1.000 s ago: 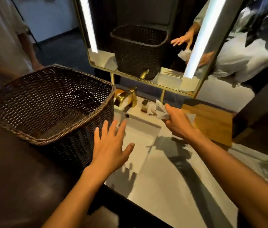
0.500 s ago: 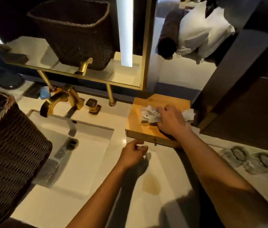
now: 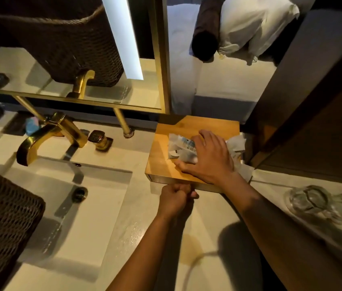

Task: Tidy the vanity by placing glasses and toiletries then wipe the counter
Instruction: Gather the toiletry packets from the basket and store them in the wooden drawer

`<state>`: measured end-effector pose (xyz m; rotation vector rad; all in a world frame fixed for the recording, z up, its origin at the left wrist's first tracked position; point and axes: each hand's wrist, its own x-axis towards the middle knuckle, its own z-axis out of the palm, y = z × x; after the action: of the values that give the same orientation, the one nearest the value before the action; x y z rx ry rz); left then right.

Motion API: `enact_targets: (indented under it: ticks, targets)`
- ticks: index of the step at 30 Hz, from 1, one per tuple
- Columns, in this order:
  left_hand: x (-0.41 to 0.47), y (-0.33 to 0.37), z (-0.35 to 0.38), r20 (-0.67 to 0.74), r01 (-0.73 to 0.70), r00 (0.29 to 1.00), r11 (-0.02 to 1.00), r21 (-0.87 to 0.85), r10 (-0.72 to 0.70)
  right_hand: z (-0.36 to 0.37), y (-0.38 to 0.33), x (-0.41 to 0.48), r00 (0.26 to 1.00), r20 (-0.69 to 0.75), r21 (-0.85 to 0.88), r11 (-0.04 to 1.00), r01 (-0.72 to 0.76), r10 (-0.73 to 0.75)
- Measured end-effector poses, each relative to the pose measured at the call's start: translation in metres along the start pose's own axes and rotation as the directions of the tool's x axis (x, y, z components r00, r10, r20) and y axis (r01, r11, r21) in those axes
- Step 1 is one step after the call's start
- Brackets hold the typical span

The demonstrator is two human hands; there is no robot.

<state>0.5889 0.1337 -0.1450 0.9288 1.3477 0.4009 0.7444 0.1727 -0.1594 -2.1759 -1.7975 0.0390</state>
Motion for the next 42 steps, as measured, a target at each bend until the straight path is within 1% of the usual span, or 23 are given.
enact_targets:
  ticks: [2,5,10,15,20,22,24,27,31,32,33,34,35,36,37,38,39,40,41,42]
  targets:
    - [0.0,0.0,0.001,0.015,0.042,0.999,0.996,-0.076,-0.041,0.0,0.0,0.0,1.0,-0.012,0.002,1.0,0.005,-0.005]
    - [0.0,-0.001,0.004,0.038,0.065,0.998,0.986,-0.151,-0.06,0.004,-0.001,0.001,0.999,-0.042,-0.011,1.0,-0.001,0.001]
    - [0.0,-0.006,0.005,0.039,0.073,0.997,0.973,-0.217,-0.067,0.011,0.001,0.002,0.994,-0.108,-0.055,0.998,0.011,-0.016]
    - [-0.008,-0.012,-0.002,0.028,0.038,0.999,0.995,-0.09,-0.036,0.012,0.003,0.001,0.991,-0.132,-0.094,0.996,0.011,-0.023]
    - [-0.02,-0.027,-0.015,0.046,0.022,0.999,1.0,-0.008,-0.022,0.012,0.004,0.002,0.99,-0.133,-0.093,0.995,0.028,-0.04]
    - [-0.023,-0.037,-0.02,0.055,0.034,0.998,0.999,-0.003,-0.033,0.011,0.002,0.002,0.986,-0.159,-0.1,0.994,0.039,-0.054]
    - [-0.026,-0.046,-0.023,0.07,0.059,0.996,0.998,-0.035,-0.057,0.01,0.001,0.002,0.981,-0.185,-0.108,0.993,0.043,-0.063]
    - [-0.03,-0.059,-0.029,0.095,0.079,0.993,0.996,-0.05,-0.074,0.01,0.0,0.001,0.98,-0.192,-0.126,0.992,0.03,-0.054]
    - [-0.036,-0.069,-0.034,0.115,0.086,0.99,0.996,-0.012,-0.085,0.008,-0.002,0.002,0.981,-0.188,-0.16,0.987,0.013,-0.043]
    - [-0.036,-0.069,-0.035,0.123,0.08,0.989,0.997,0.01,-0.08,0.007,-0.002,0.001,0.981,-0.191,-0.166,0.986,0.012,-0.044]
    - [-0.036,-0.07,-0.037,0.122,0.048,0.991,0.995,0.082,-0.058,0.007,-0.003,0.001,0.98,-0.194,-0.169,0.985,0.012,-0.045]
    - [-0.038,-0.07,-0.039,0.112,-0.017,0.994,0.974,0.225,-0.009,0.006,-0.002,0.0,0.98,-0.196,-0.169,0.985,0.013,-0.046]
    - [-0.04,-0.069,-0.043,0.097,-0.096,0.993,0.906,0.412,0.061,0.006,-0.002,-0.001,0.98,-0.195,-0.165,0.986,0.015,-0.048]
    - [-0.045,-0.067,-0.048,0.084,-0.172,0.985,0.791,0.588,0.153,0.005,-0.002,-0.002,0.98,-0.193,-0.159,0.987,0.02,-0.051]
    - [-0.052,-0.065,-0.054,0.095,-0.254,0.959,0.659,0.707,0.268,0.005,-0.002,-0.002,0.98,-0.191,-0.155,0.988,0.025,-0.054]
    - [-0.059,-0.062,-0.06,0.126,-0.343,0.91,0.547,0.764,0.395,0.004,-0.003,-0.002,0.981,-0.185,-0.153,0.988,0.027,-0.056]
    - [-0.065,-0.06,-0.067,0.167,-0.435,0.835,0.443,0.784,0.524,0.003,-0.004,-0.003,0.982,-0.18,-0.151,0.988,0.03,-0.057]
    - [-0.069,-0.06,-0.075,0.214,-0.499,0.756,0.333,0.8,0.619,0.002,-0.006,-0.004,0.983,-0.172,-0.15,0.988,0.031,-0.057]
    - [-0.073,-0.06,-0.082,0.257,-0.526,0.703,0.241,0.816,0.663,0.001,-0.007,-0.006,0.985,-0.166,-0.152,0.988,0.029,-0.055]
    - [-0.073,-0.061,-0.089,0.291,-0.517,0.699,0.181,0.837,0.653,0.0,-0.01,-0.009,0.986,-0.158,-0.154,0.988,0.025,-0.05]
